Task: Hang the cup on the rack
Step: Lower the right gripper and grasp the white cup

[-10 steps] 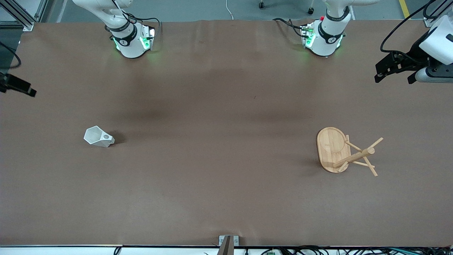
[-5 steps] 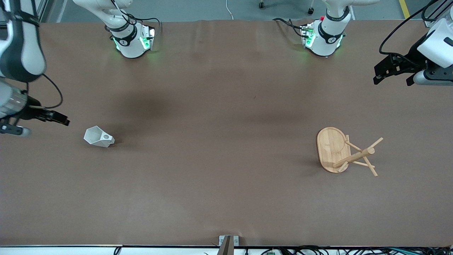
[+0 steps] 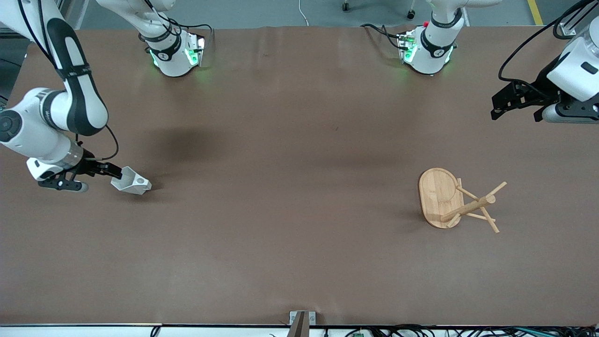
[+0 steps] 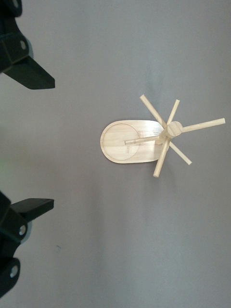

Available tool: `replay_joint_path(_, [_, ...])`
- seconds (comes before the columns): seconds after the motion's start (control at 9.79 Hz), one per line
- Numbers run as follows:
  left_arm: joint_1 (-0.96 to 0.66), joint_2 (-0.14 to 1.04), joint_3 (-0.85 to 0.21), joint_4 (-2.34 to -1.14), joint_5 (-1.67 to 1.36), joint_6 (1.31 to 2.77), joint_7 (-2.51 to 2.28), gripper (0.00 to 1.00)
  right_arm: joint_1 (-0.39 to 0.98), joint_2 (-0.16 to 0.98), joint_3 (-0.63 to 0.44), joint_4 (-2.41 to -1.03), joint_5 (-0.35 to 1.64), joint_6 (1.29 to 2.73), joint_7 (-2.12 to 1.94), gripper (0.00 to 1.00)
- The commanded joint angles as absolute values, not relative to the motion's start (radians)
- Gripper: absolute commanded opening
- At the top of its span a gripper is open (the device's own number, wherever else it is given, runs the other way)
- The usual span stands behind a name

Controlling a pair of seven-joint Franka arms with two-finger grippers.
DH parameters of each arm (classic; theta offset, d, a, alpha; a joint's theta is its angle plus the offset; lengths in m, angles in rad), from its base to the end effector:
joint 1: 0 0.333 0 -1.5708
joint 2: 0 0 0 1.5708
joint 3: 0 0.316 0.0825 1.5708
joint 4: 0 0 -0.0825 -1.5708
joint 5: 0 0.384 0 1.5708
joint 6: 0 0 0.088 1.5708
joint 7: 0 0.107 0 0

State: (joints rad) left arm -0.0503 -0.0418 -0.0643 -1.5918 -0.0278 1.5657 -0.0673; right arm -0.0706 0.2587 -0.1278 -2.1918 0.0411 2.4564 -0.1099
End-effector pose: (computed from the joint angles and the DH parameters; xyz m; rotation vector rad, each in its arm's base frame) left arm 0.5371 -0.0656 0.6370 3.1142 -0.0742 0.0207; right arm 0.5468 -0.1097 0.2688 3.1286 -0.1815 0.0115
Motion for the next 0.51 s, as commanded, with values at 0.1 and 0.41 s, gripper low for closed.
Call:
replay_joint_path(0.1, [-0.054,-0.023,-0.063,-1.595,-0.041,1.566,-0.090,1.00,-0.083,0.299,-0.120,-2.201,0.066,2.496,-0.181,1.00])
replay_joint_path(0.41, [-0.057,-0.021,-0.064,-1.595,-0.041,1.566,-0.092,1.00,-0.071,0.308,-0.118,-2.207,0.107,2.497,-0.183,0.79])
